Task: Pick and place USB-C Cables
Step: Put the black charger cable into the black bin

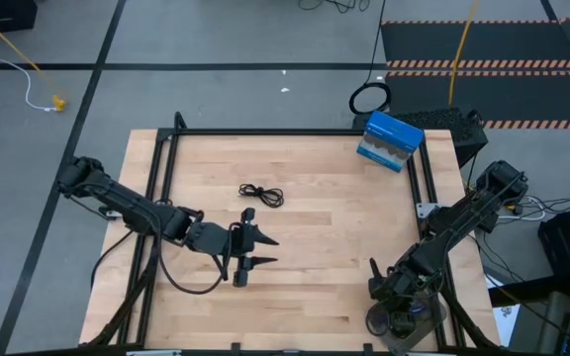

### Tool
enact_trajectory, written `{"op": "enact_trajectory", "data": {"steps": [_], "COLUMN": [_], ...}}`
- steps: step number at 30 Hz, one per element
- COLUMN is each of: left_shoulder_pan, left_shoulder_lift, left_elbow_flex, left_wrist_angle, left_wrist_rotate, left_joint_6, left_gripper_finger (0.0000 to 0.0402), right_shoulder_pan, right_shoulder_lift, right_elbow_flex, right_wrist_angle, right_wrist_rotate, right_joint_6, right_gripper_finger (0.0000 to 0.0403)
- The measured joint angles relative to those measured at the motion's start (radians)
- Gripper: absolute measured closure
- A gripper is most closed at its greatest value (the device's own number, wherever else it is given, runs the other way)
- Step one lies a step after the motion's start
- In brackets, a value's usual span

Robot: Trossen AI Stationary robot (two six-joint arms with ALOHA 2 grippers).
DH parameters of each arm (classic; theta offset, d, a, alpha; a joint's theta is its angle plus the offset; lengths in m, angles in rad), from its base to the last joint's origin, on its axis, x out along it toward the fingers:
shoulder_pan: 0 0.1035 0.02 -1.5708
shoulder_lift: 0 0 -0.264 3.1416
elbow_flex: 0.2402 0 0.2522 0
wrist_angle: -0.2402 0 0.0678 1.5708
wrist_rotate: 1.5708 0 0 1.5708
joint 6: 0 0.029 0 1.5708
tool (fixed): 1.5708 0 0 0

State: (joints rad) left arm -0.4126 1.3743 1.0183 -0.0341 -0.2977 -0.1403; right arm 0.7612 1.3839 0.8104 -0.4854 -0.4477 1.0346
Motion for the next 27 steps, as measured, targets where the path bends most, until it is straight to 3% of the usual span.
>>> {"op": "enact_trajectory", "data": {"steps": [7, 15, 19, 27], "left_shoulder_pan": [0.000, 0.017, 0.039, 0.100], "left_shoulder_lift": [0.000, 0.000, 0.000, 0.000], "left_elbow_flex": [0.000, 0.000, 0.000, 0.000], "left_wrist_angle": [0.000, -0.011, -0.061, -0.209], "left_wrist_rotate": [0.000, -0.001, -0.016, -0.071], "left_joint_6": [0.002, 0.054, 0.057, 0.058], "left_gripper_finger": [0.0220, 0.0220, 0.0220, 0.0220], "right_shoulder_pan": [-0.002, -0.009, -0.009, -0.022], "right_shoulder_lift": [-0.045, -0.135, -0.168, -0.198], "right_elbow_flex": [0.001, 0.001, 0.002, 0.002], "right_wrist_angle": [0.004, 0.008, 0.016, 0.015], "right_wrist_rotate": [0.014, 0.126, 0.274, 0.458], "right_joint_6": [0.046, 0.229, 0.280, 0.191], "right_gripper_finger": [0.0274, 0.0275, 0.0275, 0.0275]}}
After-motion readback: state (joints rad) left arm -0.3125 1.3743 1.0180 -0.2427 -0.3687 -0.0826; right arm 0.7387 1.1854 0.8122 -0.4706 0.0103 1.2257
